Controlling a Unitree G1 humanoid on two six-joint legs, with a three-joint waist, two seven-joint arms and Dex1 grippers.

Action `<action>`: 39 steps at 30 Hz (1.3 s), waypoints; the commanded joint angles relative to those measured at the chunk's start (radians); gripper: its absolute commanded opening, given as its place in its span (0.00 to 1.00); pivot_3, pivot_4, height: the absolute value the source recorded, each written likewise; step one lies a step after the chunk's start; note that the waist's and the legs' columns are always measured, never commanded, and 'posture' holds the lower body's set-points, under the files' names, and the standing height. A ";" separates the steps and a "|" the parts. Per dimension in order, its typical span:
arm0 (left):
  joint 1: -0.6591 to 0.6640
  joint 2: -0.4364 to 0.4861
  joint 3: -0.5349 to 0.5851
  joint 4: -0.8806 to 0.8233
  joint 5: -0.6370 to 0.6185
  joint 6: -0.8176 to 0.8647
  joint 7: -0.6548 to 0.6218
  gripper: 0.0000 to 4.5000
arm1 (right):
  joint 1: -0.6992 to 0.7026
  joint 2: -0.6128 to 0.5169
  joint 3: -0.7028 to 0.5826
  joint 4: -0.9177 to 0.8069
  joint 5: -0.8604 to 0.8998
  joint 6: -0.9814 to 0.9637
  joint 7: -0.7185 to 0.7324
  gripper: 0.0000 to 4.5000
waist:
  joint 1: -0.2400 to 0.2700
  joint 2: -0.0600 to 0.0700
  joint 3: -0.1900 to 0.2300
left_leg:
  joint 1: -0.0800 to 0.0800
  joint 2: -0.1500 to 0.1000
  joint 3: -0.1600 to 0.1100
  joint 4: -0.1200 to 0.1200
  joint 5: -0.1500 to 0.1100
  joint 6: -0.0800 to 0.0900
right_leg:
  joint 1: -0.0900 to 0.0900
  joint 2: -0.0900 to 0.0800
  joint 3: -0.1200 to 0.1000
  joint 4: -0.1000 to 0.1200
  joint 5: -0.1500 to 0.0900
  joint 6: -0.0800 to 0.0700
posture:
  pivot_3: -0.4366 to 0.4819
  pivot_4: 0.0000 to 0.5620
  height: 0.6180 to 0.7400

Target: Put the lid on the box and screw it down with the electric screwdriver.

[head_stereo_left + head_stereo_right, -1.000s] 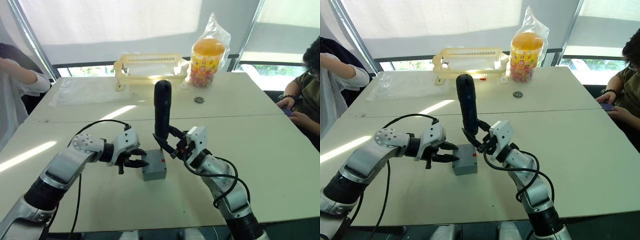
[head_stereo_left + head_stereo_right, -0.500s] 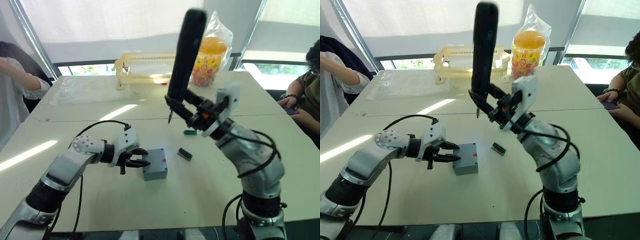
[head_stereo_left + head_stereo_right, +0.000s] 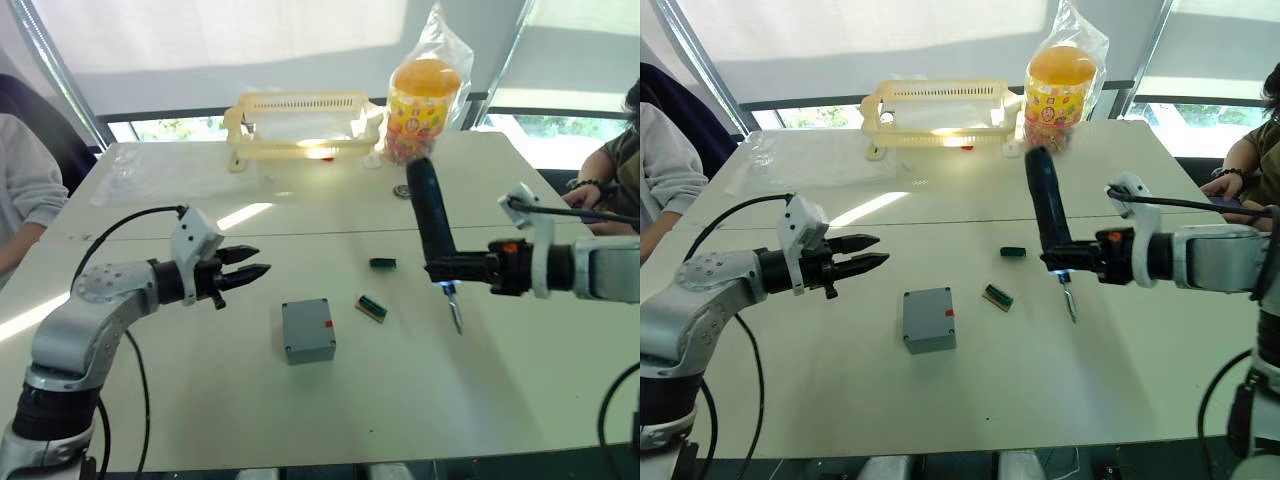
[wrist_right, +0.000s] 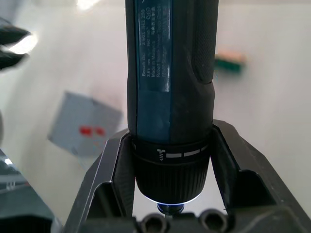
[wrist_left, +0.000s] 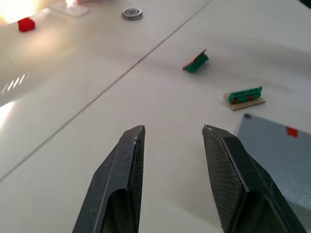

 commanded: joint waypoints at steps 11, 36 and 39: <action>0.295 -0.027 0.056 -0.140 -0.037 -0.062 0.067 0.42 | -0.078 0.013 0.258 0.264 -0.250 -0.002 0.095 0.39 | 0.006 0.003 0.004 | 0.001 -0.001 0.003 0.010 0.001 -0.002 | 0.003 -0.002 0.001 -0.001 0.001 -0.009 | 0.48 0.27 1.00; 0.414 -0.043 0.169 -0.167 -0.205 0.059 0.154 0.42 | 0.213 0.229 -0.220 -0.151 -0.469 -0.512 0.282 0.99 | 0.007 -0.004 -0.001 | 0.002 0.000 0.000 0.007 0.001 -0.003 | 0.005 0.000 0.000 0.001 0.002 -0.001 | 0.48 0.27 1.00; 0.478 -0.029 0.197 -0.189 -0.225 0.067 0.139 0.42 | 0.404 0.275 -0.260 -0.382 -0.422 -0.571 0.343 0.99 | 0.004 -0.004 -0.001 | 0.003 0.002 -0.001 0.006 0.001 -0.003 | 0.005 0.002 -0.001 0.001 0.001 -0.002 | 0.48 0.27 1.00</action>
